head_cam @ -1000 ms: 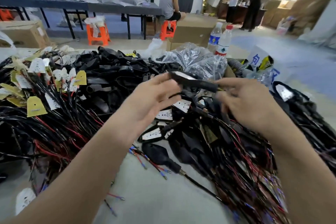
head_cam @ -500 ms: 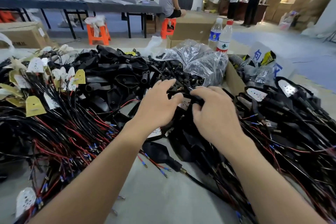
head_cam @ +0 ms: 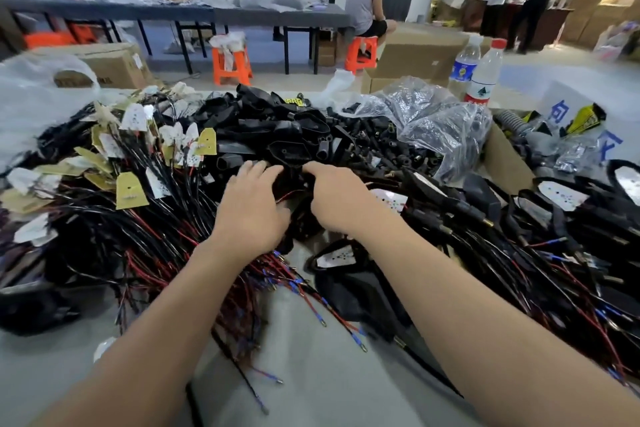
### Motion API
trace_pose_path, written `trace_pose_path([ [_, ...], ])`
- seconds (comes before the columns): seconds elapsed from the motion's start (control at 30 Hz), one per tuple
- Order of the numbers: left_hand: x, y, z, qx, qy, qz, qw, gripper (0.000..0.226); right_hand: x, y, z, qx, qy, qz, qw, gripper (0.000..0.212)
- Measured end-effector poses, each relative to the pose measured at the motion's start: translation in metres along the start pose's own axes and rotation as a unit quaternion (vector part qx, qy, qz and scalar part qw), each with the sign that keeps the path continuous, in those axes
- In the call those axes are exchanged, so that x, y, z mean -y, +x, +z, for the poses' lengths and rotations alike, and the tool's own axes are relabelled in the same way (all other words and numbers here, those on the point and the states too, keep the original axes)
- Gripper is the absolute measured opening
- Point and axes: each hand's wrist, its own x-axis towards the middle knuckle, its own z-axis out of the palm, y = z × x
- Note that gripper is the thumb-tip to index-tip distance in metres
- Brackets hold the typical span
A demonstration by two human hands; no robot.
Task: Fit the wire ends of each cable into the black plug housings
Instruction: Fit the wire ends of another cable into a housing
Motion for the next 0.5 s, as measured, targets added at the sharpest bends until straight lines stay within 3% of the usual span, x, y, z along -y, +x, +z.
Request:
trace_pose_path([
  [0.13,0.024,-0.001,-0.007,0.023,0.083,-0.047,0.995,0.072,0.015,0.027,0.009,0.028,-0.027,-0.031,0.999,0.052],
  [0.27,0.030,-0.011,-0.012,-0.051,-0.035,-0.038,0.997,0.063,0.031,0.043,0.035,0.056,0.002,-0.033,0.998,0.045],
  [0.4,0.035,-0.023,-0.015,-0.158,-0.069,-0.075,0.982,0.052,0.029,0.052,0.060,0.065,-0.020,-0.018,0.998,0.066],
  [0.5,0.040,-0.023,-0.015,-0.132,0.006,-0.047,0.990,0.049,0.026,0.056,0.063,0.055,0.064,0.047,0.995,0.077],
])
